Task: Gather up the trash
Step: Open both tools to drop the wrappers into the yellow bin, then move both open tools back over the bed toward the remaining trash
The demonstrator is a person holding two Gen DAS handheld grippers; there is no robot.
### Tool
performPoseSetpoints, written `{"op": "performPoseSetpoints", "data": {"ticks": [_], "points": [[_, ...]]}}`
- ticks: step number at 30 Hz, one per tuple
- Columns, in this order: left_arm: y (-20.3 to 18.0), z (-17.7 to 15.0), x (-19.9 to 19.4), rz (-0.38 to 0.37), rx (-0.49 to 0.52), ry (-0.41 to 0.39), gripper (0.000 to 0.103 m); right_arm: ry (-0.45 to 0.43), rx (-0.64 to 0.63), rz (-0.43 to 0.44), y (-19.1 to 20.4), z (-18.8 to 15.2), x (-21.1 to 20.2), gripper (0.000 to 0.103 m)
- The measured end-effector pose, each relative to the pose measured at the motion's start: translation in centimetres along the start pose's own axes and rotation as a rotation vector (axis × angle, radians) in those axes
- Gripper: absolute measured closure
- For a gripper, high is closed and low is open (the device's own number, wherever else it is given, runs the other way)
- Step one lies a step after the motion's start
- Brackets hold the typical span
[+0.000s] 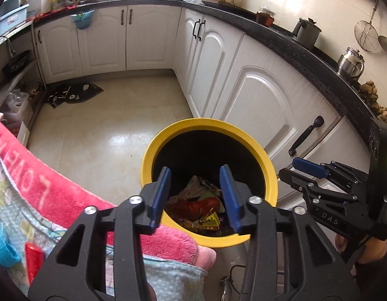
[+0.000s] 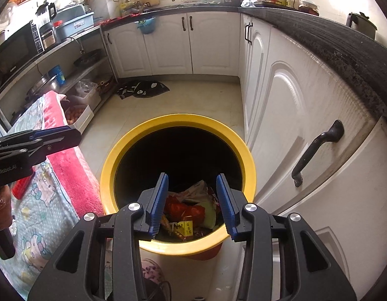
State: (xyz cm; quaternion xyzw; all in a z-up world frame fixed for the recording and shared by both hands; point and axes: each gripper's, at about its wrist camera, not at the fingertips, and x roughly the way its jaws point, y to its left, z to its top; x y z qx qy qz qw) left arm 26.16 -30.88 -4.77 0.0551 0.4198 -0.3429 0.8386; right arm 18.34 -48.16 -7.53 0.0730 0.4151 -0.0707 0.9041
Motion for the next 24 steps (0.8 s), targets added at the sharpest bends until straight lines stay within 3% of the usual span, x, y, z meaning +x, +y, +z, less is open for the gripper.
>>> {"op": "performPoseSetpoints", "data": {"ticks": [11, 16, 24], "points": [[1.7, -0.6, -3.7, 0.074, -0.025, -0.059, 0.012, -0.063, 0.018, 0.007, 1.1, 0.4, -2.2, 0.038], [2.4, -1.0, -6.3, 0.091, -0.049, -0.104, 0.011, -0.106, 0.017, 0.018, 2.0, 0.6, -3.6, 0.029], [5.1, -2.5, -11.3, 0.144, -0.112, -0.175, 0.011, -0.176, -0.013, 0.073, 4.7, 1.1, -6.4, 0.025]]}}
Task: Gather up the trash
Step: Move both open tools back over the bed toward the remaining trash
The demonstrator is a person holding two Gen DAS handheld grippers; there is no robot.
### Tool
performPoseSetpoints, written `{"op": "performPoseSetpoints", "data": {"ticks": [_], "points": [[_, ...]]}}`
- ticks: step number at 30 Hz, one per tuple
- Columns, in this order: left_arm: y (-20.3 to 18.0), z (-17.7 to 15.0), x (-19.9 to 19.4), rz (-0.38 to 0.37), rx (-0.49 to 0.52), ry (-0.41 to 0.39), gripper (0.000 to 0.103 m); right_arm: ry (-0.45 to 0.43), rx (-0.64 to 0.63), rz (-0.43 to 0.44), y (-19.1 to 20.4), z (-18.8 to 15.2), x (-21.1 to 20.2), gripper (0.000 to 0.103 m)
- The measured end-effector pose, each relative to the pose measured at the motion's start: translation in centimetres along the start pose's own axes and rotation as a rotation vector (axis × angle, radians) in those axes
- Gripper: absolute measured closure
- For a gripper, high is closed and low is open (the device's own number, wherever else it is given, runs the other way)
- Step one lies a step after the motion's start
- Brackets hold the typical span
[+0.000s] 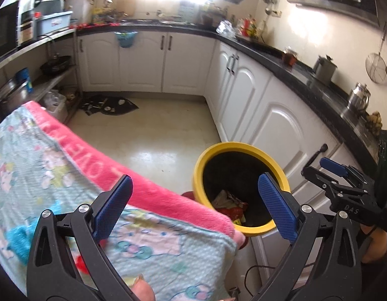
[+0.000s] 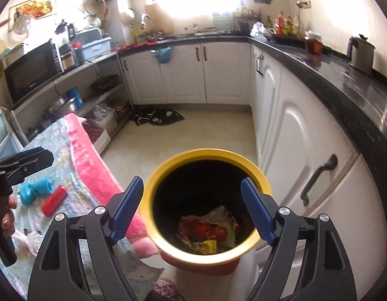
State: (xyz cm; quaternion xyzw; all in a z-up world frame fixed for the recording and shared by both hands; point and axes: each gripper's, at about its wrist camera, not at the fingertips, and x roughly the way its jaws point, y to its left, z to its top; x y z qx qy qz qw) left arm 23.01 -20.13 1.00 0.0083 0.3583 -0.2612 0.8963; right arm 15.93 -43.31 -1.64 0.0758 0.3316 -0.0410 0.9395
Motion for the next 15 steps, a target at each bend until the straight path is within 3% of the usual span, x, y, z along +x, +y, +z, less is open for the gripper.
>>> {"op": "performPoseSetpoints", "data": {"ticks": [15], "points": [[7.6, -2.1, -7.5, 0.123, -0.124, -0.095, 0.011, -0.046, -0.121, 0.155, 8.3, 0.8, -2.3, 0.023]]}}
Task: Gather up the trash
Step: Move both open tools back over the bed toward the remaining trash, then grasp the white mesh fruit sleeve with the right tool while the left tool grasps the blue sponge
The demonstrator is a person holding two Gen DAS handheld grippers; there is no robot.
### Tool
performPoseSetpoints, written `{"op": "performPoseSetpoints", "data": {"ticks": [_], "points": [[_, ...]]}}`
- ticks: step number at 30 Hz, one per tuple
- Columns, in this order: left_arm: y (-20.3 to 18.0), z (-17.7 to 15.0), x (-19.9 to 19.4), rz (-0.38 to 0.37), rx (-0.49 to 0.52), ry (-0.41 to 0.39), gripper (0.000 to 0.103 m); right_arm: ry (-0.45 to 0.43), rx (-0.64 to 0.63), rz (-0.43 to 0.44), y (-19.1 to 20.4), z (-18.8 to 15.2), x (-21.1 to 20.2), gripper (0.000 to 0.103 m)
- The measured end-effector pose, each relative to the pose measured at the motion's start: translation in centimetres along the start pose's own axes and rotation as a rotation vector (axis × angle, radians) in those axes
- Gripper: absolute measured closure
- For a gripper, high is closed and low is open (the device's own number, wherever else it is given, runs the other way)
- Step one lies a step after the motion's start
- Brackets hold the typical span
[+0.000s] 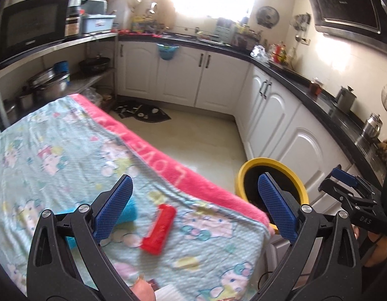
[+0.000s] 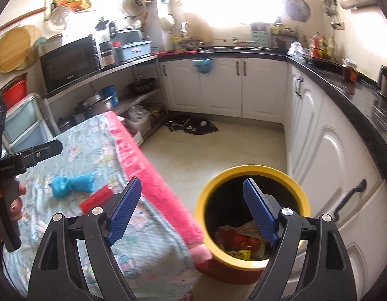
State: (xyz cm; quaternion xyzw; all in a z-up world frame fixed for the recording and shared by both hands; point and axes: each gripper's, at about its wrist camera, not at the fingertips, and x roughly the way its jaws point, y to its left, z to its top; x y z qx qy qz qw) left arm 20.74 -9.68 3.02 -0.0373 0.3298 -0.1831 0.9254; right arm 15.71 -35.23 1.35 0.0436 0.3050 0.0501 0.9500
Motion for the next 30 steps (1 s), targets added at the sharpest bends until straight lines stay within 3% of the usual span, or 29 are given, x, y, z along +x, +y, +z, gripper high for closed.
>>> {"op": "performPoseSetpoints", "data": {"ticks": [12, 30], "points": [[6.0, -1.8, -2.5, 0.089, -0.091, -0.021, 0.011, 0.032, -0.109, 0.14, 7.2, -0.3, 0.8, 0.022], [10.8, -5.0, -3.5, 0.184, -0.136, 0.02, 0.011, 0.105, -0.24, 0.292, 14.8, -2.7, 2.1, 0.022]]}}
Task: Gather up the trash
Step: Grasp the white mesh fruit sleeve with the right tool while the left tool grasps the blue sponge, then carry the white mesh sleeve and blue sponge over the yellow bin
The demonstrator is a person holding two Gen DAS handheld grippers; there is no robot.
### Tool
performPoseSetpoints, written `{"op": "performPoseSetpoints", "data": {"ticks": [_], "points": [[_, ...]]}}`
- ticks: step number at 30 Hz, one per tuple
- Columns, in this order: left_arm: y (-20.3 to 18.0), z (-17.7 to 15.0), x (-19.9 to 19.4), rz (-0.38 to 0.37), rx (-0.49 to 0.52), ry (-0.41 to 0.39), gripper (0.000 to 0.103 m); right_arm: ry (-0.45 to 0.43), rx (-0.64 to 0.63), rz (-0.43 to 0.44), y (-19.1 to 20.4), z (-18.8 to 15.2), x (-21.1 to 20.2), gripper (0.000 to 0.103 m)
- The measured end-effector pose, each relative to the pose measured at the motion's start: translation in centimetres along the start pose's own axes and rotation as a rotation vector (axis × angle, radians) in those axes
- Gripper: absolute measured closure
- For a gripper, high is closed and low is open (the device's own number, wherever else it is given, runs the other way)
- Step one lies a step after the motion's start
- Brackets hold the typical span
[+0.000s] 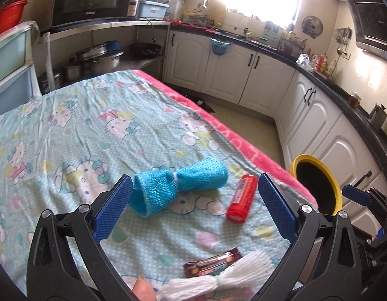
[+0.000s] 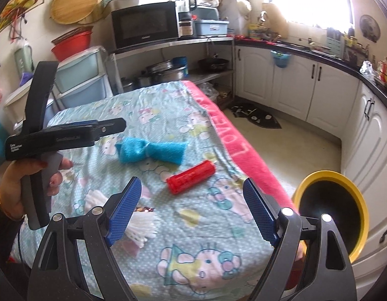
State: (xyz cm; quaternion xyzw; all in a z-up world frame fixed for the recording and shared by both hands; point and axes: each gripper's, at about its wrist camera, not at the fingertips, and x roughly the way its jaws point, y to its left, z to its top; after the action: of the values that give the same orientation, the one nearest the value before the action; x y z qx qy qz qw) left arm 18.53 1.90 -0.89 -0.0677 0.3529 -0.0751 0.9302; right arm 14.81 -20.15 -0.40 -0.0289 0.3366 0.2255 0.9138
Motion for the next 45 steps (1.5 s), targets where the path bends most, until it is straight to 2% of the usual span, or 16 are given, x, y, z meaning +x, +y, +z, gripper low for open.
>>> {"op": "performPoseSetpoints", "data": {"ticks": [11, 19, 21, 23, 24, 25, 26, 27, 28, 29, 30, 31, 32, 34, 37, 45], "points": [[2.6, -1.3, 1.5, 0.056, -0.018, 0.031, 0.011, 0.057, -0.063, 0.078, 2.9, -1.2, 2.3, 0.022], [5.1, -2.5, 5.1, 0.04, -0.068, 0.093, 0.011, 0.211, -0.122, 0.159, 5.3, -4.2, 6.4, 0.023], [5.5, -2.7, 6.0, 0.027, -0.077, 0.107, 0.011, 0.235, -0.134, 0.17, 5.7, -4.8, 7.2, 0.026], [5.6, -2.8, 6.7, 0.009, -0.088, 0.119, 0.012, 0.27, -0.137, 0.184, 6.0, -5.4, 8.2, 0.036], [5.7, -2.9, 6.9, 0.0, -0.098, 0.124, 0.014, 0.283, -0.138, 0.195, 6.1, -5.6, 8.5, 0.046], [5.9, -2.9, 7.3, -0.014, -0.115, 0.132, 0.02, 0.3, -0.14, 0.207, 6.2, -5.9, 8.8, 0.06], [6.0, -2.9, 7.6, -0.017, -0.122, 0.138, 0.027, 0.316, -0.145, 0.216, 6.2, -6.1, 9.1, 0.066], [6.0, -3.0, 7.9, -0.009, -0.123, 0.142, 0.03, 0.328, -0.149, 0.228, 6.3, -6.3, 9.2, 0.078], [6.0, -3.0, 8.0, -0.003, -0.121, 0.144, 0.043, 0.333, -0.151, 0.238, 6.3, -6.4, 9.1, 0.085], [6.0, -3.0, 8.1, 0.004, -0.119, 0.147, 0.061, 0.334, -0.153, 0.244, 6.3, -6.4, 8.9, 0.087], [6.1, -3.0, 8.1, 0.007, -0.118, 0.148, 0.071, 0.331, -0.161, 0.251, 6.3, -6.3, 8.6, 0.09], [6.2, -3.0, 8.0, 0.004, -0.117, 0.148, 0.088, 0.325, -0.168, 0.249, 6.2, -6.2, 8.2, 0.092], [6.2, -3.0, 7.8, -0.002, -0.116, 0.148, 0.093, 0.319, -0.172, 0.249, 6.0, -6.2, 7.8, 0.092], [6.1, -3.1, 7.4, -0.02, -0.108, 0.142, 0.099, 0.306, -0.163, 0.257, 5.6, -6.0, 7.0, 0.093], [5.7, -2.8, 6.7, -0.034, -0.1, 0.127, 0.102, 0.277, -0.144, 0.251, 4.7, -5.3, 5.8, 0.093], [2.6, -0.5, 2.8, -0.076, -0.027, 0.012, 0.102, 0.157, -0.061, 0.157, 0.4, -2.5, 1.9, 0.093]]}}
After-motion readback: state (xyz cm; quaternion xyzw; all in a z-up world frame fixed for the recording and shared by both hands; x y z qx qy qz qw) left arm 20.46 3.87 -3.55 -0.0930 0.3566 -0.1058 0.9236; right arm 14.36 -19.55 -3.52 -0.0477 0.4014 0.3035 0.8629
